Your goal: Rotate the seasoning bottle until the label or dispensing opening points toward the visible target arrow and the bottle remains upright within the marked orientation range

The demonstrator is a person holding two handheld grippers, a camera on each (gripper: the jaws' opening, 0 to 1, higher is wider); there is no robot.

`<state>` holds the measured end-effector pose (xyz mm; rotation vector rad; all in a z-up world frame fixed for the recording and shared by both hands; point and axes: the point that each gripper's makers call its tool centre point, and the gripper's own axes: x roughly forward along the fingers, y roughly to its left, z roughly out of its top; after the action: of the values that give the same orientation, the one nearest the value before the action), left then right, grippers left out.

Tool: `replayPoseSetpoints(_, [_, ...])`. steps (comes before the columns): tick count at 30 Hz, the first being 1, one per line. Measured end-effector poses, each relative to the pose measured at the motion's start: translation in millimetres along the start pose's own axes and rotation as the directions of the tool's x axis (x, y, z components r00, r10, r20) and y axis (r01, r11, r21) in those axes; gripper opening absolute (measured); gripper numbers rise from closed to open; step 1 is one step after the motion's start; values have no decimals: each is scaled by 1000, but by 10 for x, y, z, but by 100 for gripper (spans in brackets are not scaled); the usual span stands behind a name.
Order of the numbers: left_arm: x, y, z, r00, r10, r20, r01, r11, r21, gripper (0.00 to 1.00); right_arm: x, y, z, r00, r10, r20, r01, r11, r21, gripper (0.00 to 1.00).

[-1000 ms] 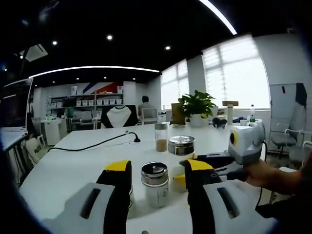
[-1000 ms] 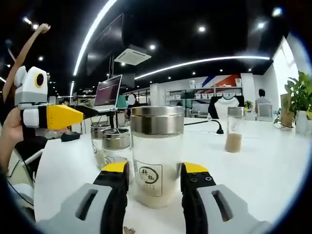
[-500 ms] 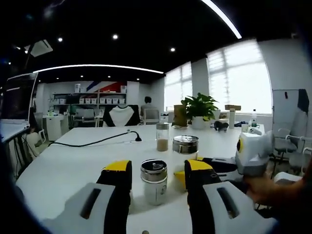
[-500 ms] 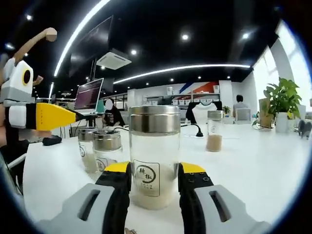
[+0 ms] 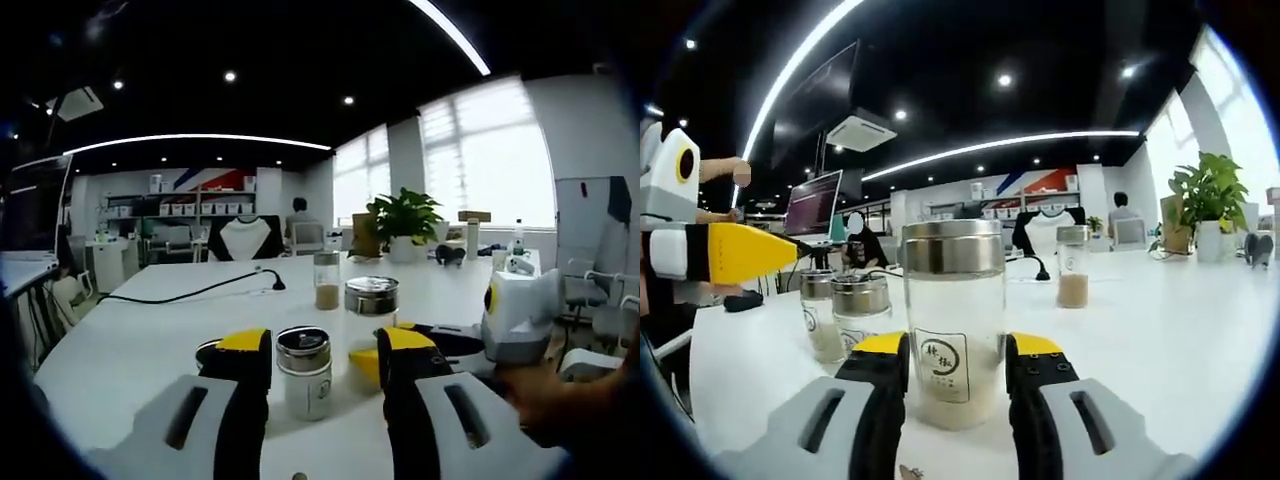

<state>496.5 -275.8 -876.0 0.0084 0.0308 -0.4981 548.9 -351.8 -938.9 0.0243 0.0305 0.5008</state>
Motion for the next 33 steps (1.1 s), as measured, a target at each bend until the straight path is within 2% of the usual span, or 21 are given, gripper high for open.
replayPoseSetpoints(3, [19, -45, 2, 1000, -25, -1, 25, 999, 46, 49, -46, -49, 13, 1000, 5, -5, -5, 1000, 14, 41])
replayPoseSetpoints(6, [43, -63, 6, 1000, -21, -18, 22, 996, 81, 53, -63, -85, 33, 1000, 11, -14, -11, 1000, 17, 44])
replayPoseSetpoints(10, [53, -100, 68, 999, -38, 12, 37, 994, 101, 57, -98, -112, 75, 1000, 22, -19, -22, 1000, 22, 47])
replayPoseSetpoints(13, [37, -94, 111, 999, -30, 30, 25, 989, 144, 57, -179, -71, 189, 997, 72, -12, -71, 997, 30, 49])
replayPoseSetpoints(16, [28, -109, 120, 999, -38, 30, 33, 989, 145, 64, -259, -81, 316, 996, 91, 1, -91, 996, -23, 51])
replayPoseSetpoints(20, [40, -135, 121, 998, -53, 38, 48, 991, 126, 73, -331, -144, 472, 994, 107, 4, -107, 994, -14, 62])
replayPoseSetpoints(24, [60, -120, 96, 999, -35, 28, 31, 990, 135, 76, -388, -199, 648, 992, 122, 35, -122, 992, 1, 72])
replayPoseSetpoints(26, [62, -111, 101, 999, -30, 31, 27, 993, 117, 81, -397, -269, 737, 992, 120, 45, -119, 993, -23, 73])
replayPoseSetpoints(30, [97, -102, 102, 999, -31, 24, 30, 998, 60, 99, -411, -378, 818, 992, 113, 59, -111, 993, -31, 75])
replayPoseSetpoints(33, [103, -144, 101, 998, -51, 20, 50, 995, 82, 100, -373, -439, 828, 992, 115, 55, -112, 993, -40, 75])
